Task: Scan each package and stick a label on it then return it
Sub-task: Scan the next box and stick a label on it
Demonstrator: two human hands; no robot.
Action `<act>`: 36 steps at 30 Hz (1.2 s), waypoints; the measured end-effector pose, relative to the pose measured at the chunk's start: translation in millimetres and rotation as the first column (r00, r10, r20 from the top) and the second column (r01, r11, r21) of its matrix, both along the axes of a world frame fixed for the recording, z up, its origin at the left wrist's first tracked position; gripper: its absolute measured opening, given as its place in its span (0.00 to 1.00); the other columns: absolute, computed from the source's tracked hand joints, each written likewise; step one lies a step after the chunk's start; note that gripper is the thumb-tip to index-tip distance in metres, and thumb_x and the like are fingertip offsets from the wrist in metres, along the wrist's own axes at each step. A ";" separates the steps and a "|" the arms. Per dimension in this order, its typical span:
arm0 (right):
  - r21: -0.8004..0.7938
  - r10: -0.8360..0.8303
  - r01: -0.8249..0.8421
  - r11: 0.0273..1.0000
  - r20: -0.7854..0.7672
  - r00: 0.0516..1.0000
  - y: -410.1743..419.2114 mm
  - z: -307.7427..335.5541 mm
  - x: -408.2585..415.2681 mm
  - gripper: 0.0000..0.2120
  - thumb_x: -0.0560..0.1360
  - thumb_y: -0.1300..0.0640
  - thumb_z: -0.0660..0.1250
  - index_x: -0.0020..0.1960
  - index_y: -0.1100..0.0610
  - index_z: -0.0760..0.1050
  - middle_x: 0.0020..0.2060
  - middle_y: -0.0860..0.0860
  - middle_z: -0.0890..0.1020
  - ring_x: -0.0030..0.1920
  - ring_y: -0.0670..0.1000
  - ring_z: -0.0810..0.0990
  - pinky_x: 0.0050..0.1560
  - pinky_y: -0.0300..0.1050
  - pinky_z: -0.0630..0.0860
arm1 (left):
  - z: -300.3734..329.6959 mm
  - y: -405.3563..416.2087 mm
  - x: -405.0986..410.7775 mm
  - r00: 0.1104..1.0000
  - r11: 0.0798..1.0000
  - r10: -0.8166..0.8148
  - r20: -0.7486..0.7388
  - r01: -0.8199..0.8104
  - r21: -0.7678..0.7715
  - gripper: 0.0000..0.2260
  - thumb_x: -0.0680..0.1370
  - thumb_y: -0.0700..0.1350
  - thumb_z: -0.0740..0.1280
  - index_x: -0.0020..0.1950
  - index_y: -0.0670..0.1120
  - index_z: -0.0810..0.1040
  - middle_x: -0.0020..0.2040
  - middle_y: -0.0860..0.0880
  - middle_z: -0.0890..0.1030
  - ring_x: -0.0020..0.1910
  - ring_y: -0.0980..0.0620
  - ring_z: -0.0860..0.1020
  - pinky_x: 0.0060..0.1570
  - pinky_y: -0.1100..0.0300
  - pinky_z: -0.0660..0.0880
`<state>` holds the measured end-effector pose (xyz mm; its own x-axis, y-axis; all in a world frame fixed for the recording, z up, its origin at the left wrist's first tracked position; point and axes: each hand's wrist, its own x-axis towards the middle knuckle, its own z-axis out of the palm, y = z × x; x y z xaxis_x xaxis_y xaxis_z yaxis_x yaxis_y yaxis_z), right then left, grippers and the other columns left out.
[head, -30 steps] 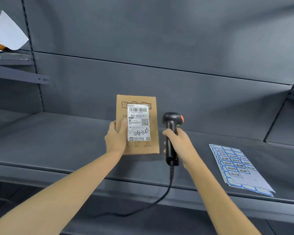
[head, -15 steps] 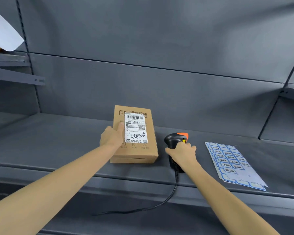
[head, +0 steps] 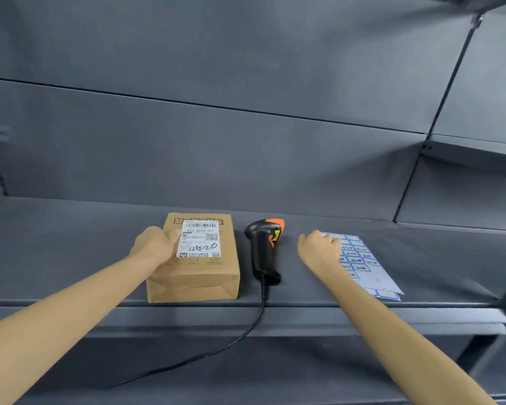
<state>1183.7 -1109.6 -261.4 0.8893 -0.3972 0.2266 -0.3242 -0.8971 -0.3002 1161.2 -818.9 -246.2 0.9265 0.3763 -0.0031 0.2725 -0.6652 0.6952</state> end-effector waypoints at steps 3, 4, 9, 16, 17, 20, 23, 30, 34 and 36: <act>0.156 -0.218 0.242 0.958 -0.158 0.963 -59.7 10.5 -3.0 0.18 0.79 0.58 0.55 0.67 0.59 0.68 0.67 0.59 0.67 0.67 0.61 0.63 0.66 0.49 0.60 | 5.3 0.2 2.7 0.999 1.000 -0.001 0.048 0.000 0.027 0.19 0.81 0.50 0.60 0.35 0.40 0.66 0.50 0.33 0.77 0.48 0.35 0.77 0.45 0.49 0.73; 0.162 -0.260 0.292 0.943 -0.194 0.946 -76.8 14.4 -6.1 0.19 0.78 0.57 0.56 0.68 0.58 0.67 0.67 0.58 0.67 0.66 0.60 0.63 0.65 0.49 0.61 | 6.9 -0.3 4.0 0.997 1.000 0.014 0.079 -0.016 0.023 0.18 0.81 0.50 0.61 0.40 0.36 0.70 0.55 0.31 0.77 0.52 0.33 0.77 0.48 0.46 0.74; 0.155 -0.206 0.292 0.944 -0.414 0.887 -115.3 13.8 -14.8 0.32 0.73 0.33 0.61 0.69 0.53 0.69 0.66 0.55 0.71 0.67 0.59 0.67 0.59 0.48 0.64 | 12.3 -11.8 7.4 0.972 1.000 0.025 0.235 -0.021 -0.021 0.14 0.81 0.44 0.58 0.62 0.37 0.69 0.59 0.35 0.74 0.59 0.35 0.72 0.56 0.45 0.72; 0.153 -0.219 0.272 0.950 -0.295 0.930 -105.7 -1.4 -15.5 0.34 0.70 0.31 0.64 0.65 0.56 0.71 0.64 0.57 0.72 0.67 0.60 0.66 0.66 0.50 0.64 | 9.4 -21.1 9.2 0.962 1.000 0.013 0.274 -0.005 -0.031 0.14 0.80 0.41 0.59 0.64 0.38 0.69 0.59 0.37 0.75 0.59 0.36 0.73 0.56 0.44 0.72; 0.173 -0.233 0.285 0.943 -0.269 0.935 -105.6 -0.8 -14.9 0.36 0.69 0.32 0.67 0.65 0.57 0.71 0.64 0.57 0.72 0.66 0.61 0.66 0.65 0.50 0.64 | 8.9 -20.7 9.4 0.960 0.999 0.018 0.279 -0.008 -0.037 0.14 0.79 0.41 0.59 0.64 0.39 0.69 0.59 0.37 0.74 0.59 0.36 0.72 0.56 0.44 0.72; 0.236 -0.320 0.369 0.899 -0.223 0.921 -104.6 5.7 -11.8 0.46 0.63 0.38 0.77 0.69 0.60 0.62 0.67 0.60 0.69 0.68 0.61 0.66 0.66 0.51 0.63 | 8.4 -20.4 9.7 0.956 0.999 0.017 0.292 -0.001 -0.054 0.13 0.80 0.41 0.59 0.63 0.39 0.70 0.58 0.37 0.75 0.59 0.37 0.72 0.54 0.45 0.72; 0.227 -0.349 0.387 0.894 -0.190 0.918 -104.4 17.5 -9.3 0.50 0.61 0.42 0.80 0.71 0.61 0.57 0.67 0.61 0.66 0.68 0.61 0.65 0.66 0.51 0.64 | 9.2 -21.2 10.4 0.954 0.998 0.017 0.300 0.003 -0.068 0.14 0.80 0.42 0.59 0.64 0.39 0.69 0.60 0.38 0.73 0.61 0.38 0.71 0.54 0.47 0.70; 0.643 0.035 -0.124 0.756 0.149 0.988 -107.6 47.0 -10.1 0.06 0.67 0.60 0.75 0.40 0.59 0.79 0.43 0.62 0.84 0.38 0.58 0.82 0.46 0.53 0.80 | 13.9 -25.6 7.6 0.934 0.989 0.017 0.357 0.037 -0.145 0.15 0.79 0.42 0.60 0.65 0.41 0.69 0.64 0.43 0.72 0.61 0.43 0.71 0.55 0.48 0.72; 0.782 0.193 -0.373 0.500 0.319 0.928 -71.1 79.6 -15.6 0.13 0.68 0.64 0.75 0.52 0.62 0.80 0.48 0.62 0.84 0.50 0.63 0.83 0.56 0.63 0.78 | 21.2 -31.4 4.4 0.896 0.966 -0.022 0.443 0.133 -0.222 0.15 0.78 0.45 0.65 0.63 0.46 0.71 0.62 0.49 0.74 0.56 0.53 0.72 0.53 0.55 0.70; 0.826 0.252 -0.478 0.297 0.415 0.874 -47.5 92.9 -18.1 0.13 0.68 0.67 0.73 0.52 0.64 0.80 0.50 0.64 0.84 0.49 0.61 0.84 0.53 0.59 0.80 | 29.0 -36.5 1.7 0.899 0.925 -0.042 0.437 0.200 -0.323 0.15 0.76 0.49 0.68 0.60 0.46 0.73 0.59 0.50 0.77 0.54 0.52 0.76 0.54 0.54 0.73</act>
<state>1165.6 -1157.1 -168.5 0.9866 -0.1024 0.1271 0.1201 -0.0718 -0.9902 1162.9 -855.4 -217.2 0.9090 0.3083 0.2804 -0.1596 -0.3641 0.9176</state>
